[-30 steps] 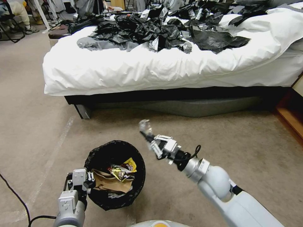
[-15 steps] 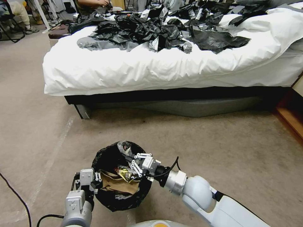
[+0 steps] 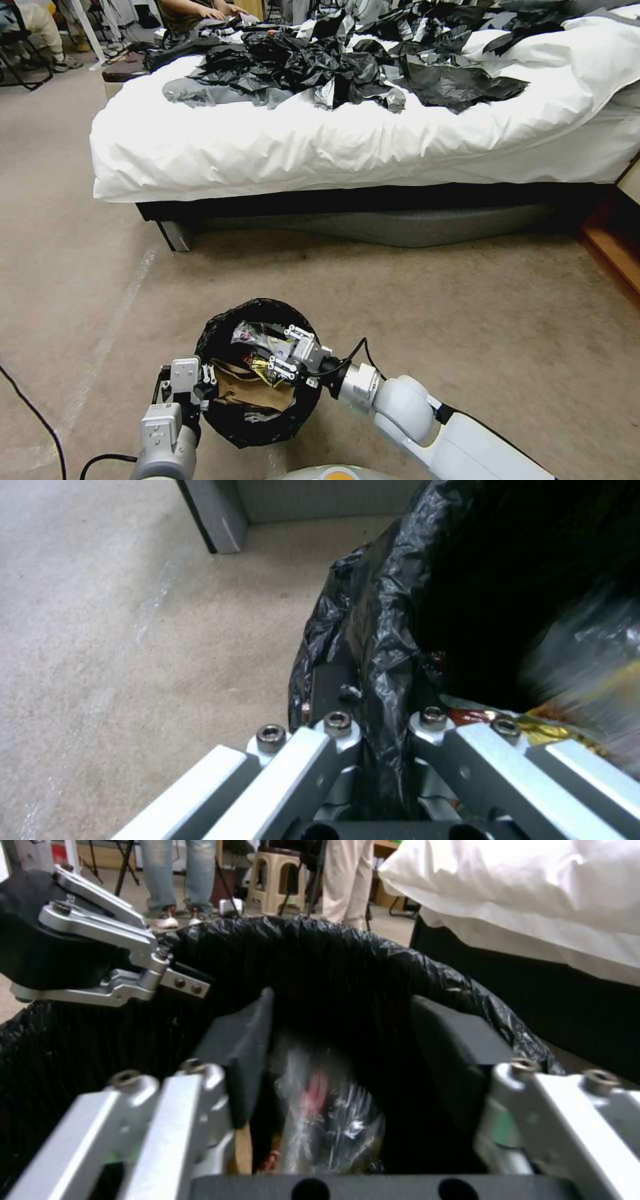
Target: Pick up the trash bin, then pick up the garbage from the floor and place it into the trash bin.
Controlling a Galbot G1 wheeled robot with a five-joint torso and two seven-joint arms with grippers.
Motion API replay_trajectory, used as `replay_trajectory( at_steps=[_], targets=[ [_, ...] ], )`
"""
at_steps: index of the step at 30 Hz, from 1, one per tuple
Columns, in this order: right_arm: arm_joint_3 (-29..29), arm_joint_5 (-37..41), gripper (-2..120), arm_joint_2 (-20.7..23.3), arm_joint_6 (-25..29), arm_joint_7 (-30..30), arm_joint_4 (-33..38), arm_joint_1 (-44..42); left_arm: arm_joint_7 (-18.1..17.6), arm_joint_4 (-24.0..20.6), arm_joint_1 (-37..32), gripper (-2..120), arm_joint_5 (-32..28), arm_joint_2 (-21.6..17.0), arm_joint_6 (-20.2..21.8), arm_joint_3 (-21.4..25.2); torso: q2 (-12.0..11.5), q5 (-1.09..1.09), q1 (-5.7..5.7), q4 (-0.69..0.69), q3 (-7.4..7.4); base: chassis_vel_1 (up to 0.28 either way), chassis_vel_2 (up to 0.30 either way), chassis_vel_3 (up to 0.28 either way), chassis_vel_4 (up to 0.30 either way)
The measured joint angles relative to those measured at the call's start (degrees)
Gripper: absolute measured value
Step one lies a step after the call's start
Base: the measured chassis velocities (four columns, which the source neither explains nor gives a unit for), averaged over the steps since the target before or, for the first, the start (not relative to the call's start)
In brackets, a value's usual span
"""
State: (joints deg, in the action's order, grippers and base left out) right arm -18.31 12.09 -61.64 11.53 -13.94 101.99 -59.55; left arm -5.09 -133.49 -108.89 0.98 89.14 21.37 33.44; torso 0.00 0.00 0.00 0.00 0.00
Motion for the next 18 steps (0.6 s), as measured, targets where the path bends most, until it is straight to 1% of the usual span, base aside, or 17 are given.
replay_trajectory(
  at_steps=[1, 3, 4, 7, 8, 11, 14, 17, 18],
  targets=[
    [0.0, 0.0, 57, 0.0, 0.0, 0.0, 0.0, 0.0, 0.0, 0.0, 0.0, 0, 0.0, 0.0, 0.0, 0.0, 0.0, 0.00, 0.00, 0.00, 0.00, 0.000, 0.000, 0.000, 0.000],
    [0.6, 0.0, 69, 0.0, 0.0, 0.0, 0.5, -0.4, 0.0, 0.0, 0.2, 0, 0.0, -0.1, 0.1, 0.0, 0.0, 0.00, 0.00, 0.00, 0.00, 0.000, 0.000, 0.000, 0.000],
    [0.6, 0.0, 69, 0.0, 0.0, 0.0, 0.5, -0.4, 0.0, 0.0, 0.2, 0, 0.0, -0.1, 0.1, 0.0, 0.0, 0.00, 0.00, 0.00, 0.00, 0.000, 0.000, 0.000, 0.000],
    [1.7, -0.1, 82, 0.4, 0.0, -0.1, 1.2, -1.3, 0.0, 0.2, 0.2, 0, 0.1, -0.2, 0.2, 0.3, 0.0, 0.00, 0.00, 0.00, 0.00, 0.000, 0.000, 0.000, 0.000],
    [1.7, -0.1, 82, 0.4, 0.0, -0.1, 1.2, -1.3, 0.0, 0.2, 0.2, 0, 0.1, -0.2, 0.2, 0.3, 0.0, 0.00, 0.00, 0.00, 0.00, 0.000, 0.000, 0.000, 0.000],
    [2.4, -0.3, 96, 0.9, 0.1, -0.2, 2.0, -1.8, 0.0, 0.5, 0.4, 0, 0.2, -0.3, 0.2, 0.4, 0.0, 0.01, 0.00, 0.00, 0.00, 0.000, 0.000, 0.000, 0.000],
    [3.3, -0.4, 100, 1.2, 0.4, -0.2, 3.1, -2.3, 0.0, 0.8, 0.4, 0, 0.4, -0.2, 0.2, 0.4, 0.0, 0.01, 0.00, 0.00, 0.00, 0.000, 0.000, 0.000, 0.000],
    [5.0, -0.9, 100, 1.2, 1.1, -0.1, 5.0, -3.2, 0.0, 1.2, 0.4, 0, 0.4, -0.2, 0.2, 0.6, 0.0, 0.00, 0.00, 0.00, 0.00, 0.000, 0.000, 0.000, 0.000],
    [6.4, -1.3, 100, 1.0, 1.6, 0.5, 6.6, -3.9, 0.0, 1.5, 0.5, 0, 0.4, -0.3, 0.2, 0.9, 0.0, 0.00, 0.00, 0.00, 0.00, 0.000, 0.000, 0.000, 0.000]
  ],
)
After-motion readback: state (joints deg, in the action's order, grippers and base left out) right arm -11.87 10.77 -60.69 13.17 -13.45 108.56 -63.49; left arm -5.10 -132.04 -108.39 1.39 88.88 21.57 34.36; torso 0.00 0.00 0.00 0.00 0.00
